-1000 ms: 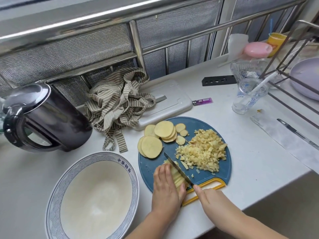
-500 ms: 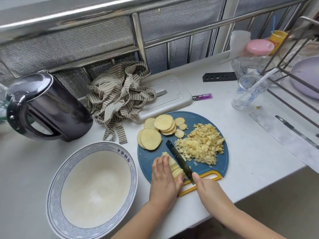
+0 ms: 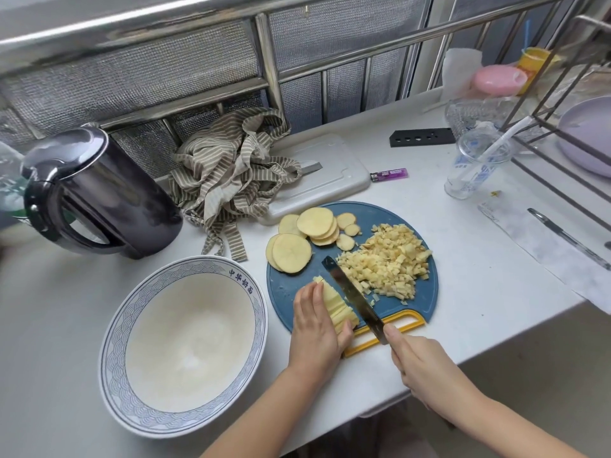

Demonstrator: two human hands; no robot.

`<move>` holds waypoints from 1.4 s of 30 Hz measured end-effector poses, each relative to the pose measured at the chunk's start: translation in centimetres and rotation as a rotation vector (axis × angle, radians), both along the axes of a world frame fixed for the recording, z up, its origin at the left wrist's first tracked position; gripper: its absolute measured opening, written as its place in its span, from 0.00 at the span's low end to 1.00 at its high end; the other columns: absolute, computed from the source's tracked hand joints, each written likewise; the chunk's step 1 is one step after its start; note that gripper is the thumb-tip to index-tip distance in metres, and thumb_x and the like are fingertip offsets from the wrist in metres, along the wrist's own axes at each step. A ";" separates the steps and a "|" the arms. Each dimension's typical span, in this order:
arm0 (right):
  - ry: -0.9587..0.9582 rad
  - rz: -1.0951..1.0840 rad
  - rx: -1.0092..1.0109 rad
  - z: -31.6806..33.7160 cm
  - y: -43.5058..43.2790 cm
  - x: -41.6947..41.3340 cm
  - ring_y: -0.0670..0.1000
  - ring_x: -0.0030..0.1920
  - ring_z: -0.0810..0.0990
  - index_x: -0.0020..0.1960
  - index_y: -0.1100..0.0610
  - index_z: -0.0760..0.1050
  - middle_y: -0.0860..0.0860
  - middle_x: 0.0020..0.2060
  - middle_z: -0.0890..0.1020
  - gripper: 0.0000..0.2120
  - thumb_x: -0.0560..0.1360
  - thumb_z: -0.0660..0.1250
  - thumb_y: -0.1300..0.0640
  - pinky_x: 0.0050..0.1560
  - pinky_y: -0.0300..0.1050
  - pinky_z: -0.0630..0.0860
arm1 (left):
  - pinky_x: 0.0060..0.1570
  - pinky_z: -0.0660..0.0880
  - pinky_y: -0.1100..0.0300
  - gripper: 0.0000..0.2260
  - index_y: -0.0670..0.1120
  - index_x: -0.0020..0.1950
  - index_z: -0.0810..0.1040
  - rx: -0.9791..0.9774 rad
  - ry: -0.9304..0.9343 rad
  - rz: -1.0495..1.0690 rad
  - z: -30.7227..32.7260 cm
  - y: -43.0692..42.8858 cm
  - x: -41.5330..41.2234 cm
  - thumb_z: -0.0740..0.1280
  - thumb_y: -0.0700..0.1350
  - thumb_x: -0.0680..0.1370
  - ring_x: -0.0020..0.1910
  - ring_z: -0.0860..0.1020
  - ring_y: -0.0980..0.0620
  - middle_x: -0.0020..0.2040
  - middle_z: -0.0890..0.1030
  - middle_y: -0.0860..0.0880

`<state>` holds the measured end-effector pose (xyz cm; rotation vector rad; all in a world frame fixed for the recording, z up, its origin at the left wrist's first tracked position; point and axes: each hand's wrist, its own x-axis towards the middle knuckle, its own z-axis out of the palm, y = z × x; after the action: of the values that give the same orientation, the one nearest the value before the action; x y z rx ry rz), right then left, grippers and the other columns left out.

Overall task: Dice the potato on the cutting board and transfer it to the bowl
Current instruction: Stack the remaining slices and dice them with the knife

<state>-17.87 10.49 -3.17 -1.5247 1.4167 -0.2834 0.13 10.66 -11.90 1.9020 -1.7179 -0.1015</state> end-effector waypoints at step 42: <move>0.355 0.168 -0.013 0.3 -1.1 3.9 0.56 0.48 0.78 0.35 0.53 0.67 0.49 0.34 0.73 0.24 0.82 0.46 0.40 0.47 0.47 0.72 | 0.56 0.77 0.47 0.31 0.33 0.64 0.67 0.017 -0.012 0.025 -0.4 -0.4 -0.2 0.60 0.56 0.71 0.59 0.68 0.42 0.60 0.67 0.40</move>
<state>-14.00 9.35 -2.89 -1.7541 1.5463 0.0864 -0.04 10.23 -12.26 1.9397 -1.7060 -0.0962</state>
